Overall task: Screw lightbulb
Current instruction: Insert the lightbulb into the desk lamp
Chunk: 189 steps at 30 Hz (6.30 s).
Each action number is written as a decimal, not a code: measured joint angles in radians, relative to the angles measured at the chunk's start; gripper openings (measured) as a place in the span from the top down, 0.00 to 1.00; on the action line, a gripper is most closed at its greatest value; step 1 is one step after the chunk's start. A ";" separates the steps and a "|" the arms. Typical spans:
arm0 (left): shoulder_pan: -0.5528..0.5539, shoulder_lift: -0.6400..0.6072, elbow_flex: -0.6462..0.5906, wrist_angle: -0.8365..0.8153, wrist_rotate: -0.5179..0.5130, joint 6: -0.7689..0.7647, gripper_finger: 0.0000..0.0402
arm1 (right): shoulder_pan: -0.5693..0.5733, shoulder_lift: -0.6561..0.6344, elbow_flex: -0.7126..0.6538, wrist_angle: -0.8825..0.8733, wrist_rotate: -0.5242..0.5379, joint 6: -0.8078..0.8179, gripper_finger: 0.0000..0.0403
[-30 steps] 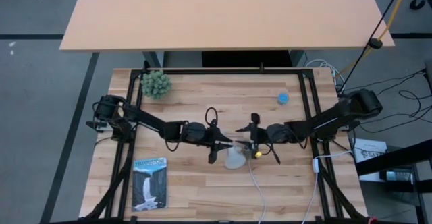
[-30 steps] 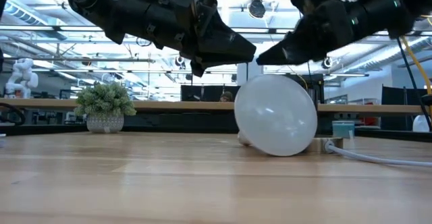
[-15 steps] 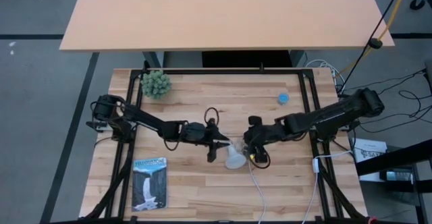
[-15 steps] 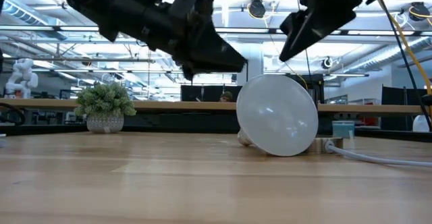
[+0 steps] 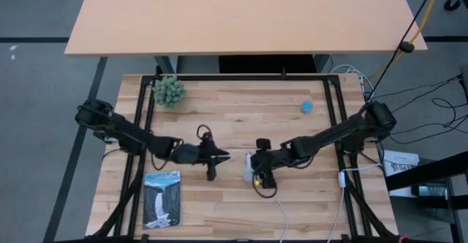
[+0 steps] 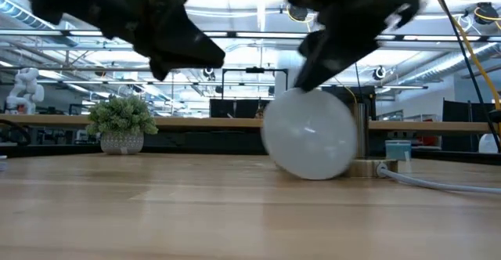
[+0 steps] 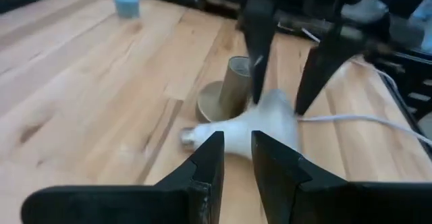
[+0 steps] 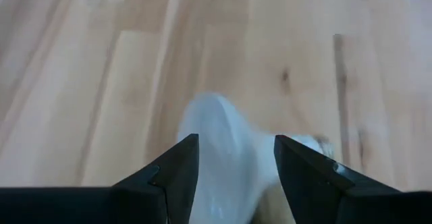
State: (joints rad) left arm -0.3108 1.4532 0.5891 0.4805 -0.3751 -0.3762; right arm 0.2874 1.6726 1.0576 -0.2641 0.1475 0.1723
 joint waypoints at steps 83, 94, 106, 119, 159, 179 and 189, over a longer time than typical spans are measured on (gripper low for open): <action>-0.069 -0.011 0.001 -0.129 -0.140 -0.086 0.80 | -0.477 0.345 0.299 -0.072 0.037 0.319 0.12; -0.050 -0.012 0.002 -0.136 -0.144 -0.078 0.80 | -0.551 0.528 0.494 -0.145 0.053 0.262 0.24; -0.050 -0.012 0.002 -0.144 -0.139 -0.076 0.80 | -0.580 0.463 0.490 -0.300 0.025 0.152 0.66; -0.060 -0.012 0.001 -0.152 -0.138 -0.083 0.80 | -0.404 0.137 0.426 -0.664 0.083 0.149 0.67; 0.128 0.339 0.388 0.041 0.278 0.271 0.80 | 0.111 -0.288 -0.776 1.317 0.344 -0.094 0.67; 0.185 0.343 0.393 0.027 0.291 0.274 0.80 | 0.047 -0.120 -0.649 1.177 0.294 -0.029 0.57; 0.181 0.342 0.393 0.024 0.295 0.256 0.81 | 0.043 -0.142 -0.649 1.129 0.294 -0.026 0.58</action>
State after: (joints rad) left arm -0.1300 1.7955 0.9817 0.5045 -0.0805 -0.1201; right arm 0.3300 1.5306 0.4084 0.8651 0.4412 0.1463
